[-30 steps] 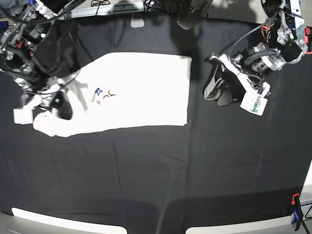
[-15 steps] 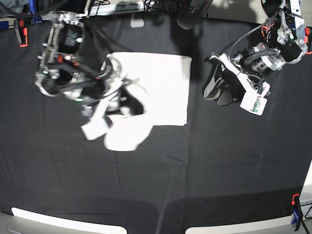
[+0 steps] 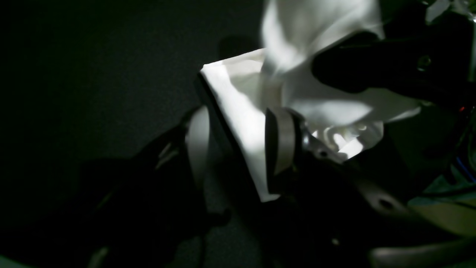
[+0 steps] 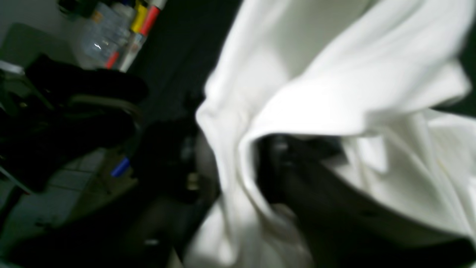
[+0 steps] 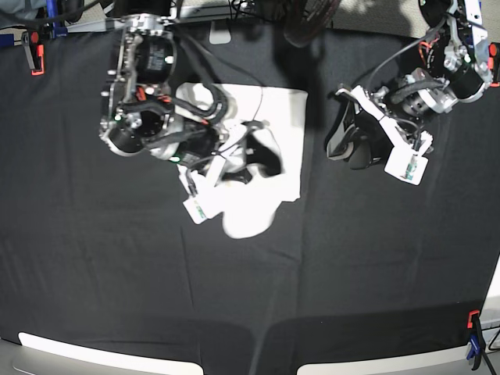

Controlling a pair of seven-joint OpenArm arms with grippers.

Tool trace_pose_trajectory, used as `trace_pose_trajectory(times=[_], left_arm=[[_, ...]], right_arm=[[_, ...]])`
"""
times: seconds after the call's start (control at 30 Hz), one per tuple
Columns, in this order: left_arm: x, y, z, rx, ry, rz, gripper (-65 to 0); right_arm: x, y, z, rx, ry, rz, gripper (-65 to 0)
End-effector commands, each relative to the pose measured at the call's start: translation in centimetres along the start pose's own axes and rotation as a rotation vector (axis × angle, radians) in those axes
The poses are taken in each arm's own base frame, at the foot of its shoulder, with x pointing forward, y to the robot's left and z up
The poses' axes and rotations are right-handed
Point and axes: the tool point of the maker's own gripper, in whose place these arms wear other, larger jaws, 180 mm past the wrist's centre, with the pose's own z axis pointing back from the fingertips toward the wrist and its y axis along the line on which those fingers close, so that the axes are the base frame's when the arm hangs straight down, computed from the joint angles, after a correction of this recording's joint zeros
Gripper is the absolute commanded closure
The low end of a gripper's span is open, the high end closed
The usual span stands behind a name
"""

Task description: Layout the t-shirt on the table in an organized manner, then fold the t-shirt properly

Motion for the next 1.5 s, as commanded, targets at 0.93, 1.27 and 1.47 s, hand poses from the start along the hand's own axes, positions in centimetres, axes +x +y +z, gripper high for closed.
trace_pose_trajectory(times=[0.93, 1.27, 1.47], left_arm=[[-0.5, -9.7, -0.1, -0.386, 0.053, -0.025, -23.2], [-2.2, -14.0, -3.9, -0.226, 0.044, -0.133, -23.3], [-3.2, -16.2, -4.2, -0.195, 0.063, -0.158, -23.3]], right_arm=[[9.5, -11.1, 17.0, -0.566, -0.269, 0.221, -30.1], [8.8, -14.7, 25.9, -0.806, -0.234, 0.239, -30.1], [7.9, -14.9, 26.3, -0.818, -0.201, 0.235, -30.1]])
